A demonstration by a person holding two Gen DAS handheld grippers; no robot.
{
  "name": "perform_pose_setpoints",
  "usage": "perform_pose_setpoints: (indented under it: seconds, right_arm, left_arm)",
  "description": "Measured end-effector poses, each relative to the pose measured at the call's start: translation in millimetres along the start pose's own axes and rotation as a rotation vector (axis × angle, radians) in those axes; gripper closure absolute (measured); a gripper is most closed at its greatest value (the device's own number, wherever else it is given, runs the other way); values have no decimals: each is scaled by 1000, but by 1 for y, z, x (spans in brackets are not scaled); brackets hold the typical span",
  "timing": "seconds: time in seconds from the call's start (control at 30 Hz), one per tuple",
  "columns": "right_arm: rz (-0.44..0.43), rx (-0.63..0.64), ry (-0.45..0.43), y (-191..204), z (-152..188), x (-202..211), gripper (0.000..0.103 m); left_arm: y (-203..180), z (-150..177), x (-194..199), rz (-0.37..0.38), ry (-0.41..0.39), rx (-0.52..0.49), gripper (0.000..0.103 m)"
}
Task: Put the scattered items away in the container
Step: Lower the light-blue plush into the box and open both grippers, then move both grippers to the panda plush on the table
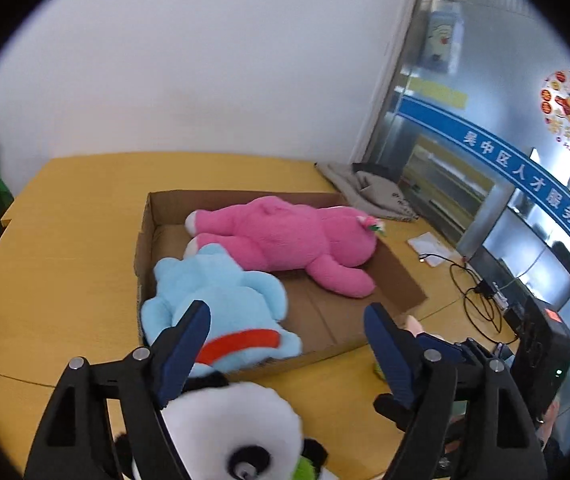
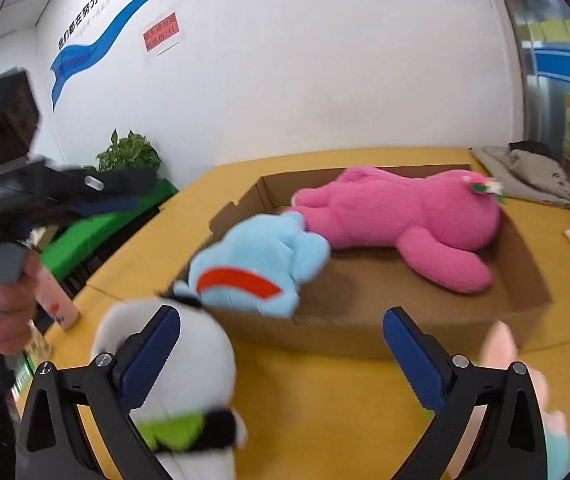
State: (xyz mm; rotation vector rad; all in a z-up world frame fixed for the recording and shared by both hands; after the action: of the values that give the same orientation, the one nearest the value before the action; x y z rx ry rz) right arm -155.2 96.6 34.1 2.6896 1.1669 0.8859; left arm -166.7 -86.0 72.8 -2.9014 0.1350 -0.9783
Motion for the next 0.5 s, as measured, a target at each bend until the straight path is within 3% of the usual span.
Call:
perform_pose_setpoints:
  seconds: [0.2, 0.33, 0.5]
  right_arm:
    - [54, -3, -27, -5, 28, 58, 0]
    - [108, 60, -47, 5, 52, 98, 0]
    - [112, 97, -52, 17, 69, 117, 0]
  left_arm:
    - [-50, 57, 59, -105, -101, 41, 24]
    - [-72, 91, 89, -88, -158, 74, 24]
    - [-83, 107, 96, -103, -154, 68, 24]
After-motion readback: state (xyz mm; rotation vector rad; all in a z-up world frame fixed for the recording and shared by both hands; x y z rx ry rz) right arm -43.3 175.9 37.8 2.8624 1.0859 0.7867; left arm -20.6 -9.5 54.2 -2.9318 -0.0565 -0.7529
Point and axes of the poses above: each gripper's, at about its wrist camera, not at the fingertips, and x roughly against the way its jaws point, y to its left, z to its underside, the point moved 3 cm from there along -x, roughly the way its jaws point, and after that the axes turned 14 degrees about -z, right-handed, at the moved point
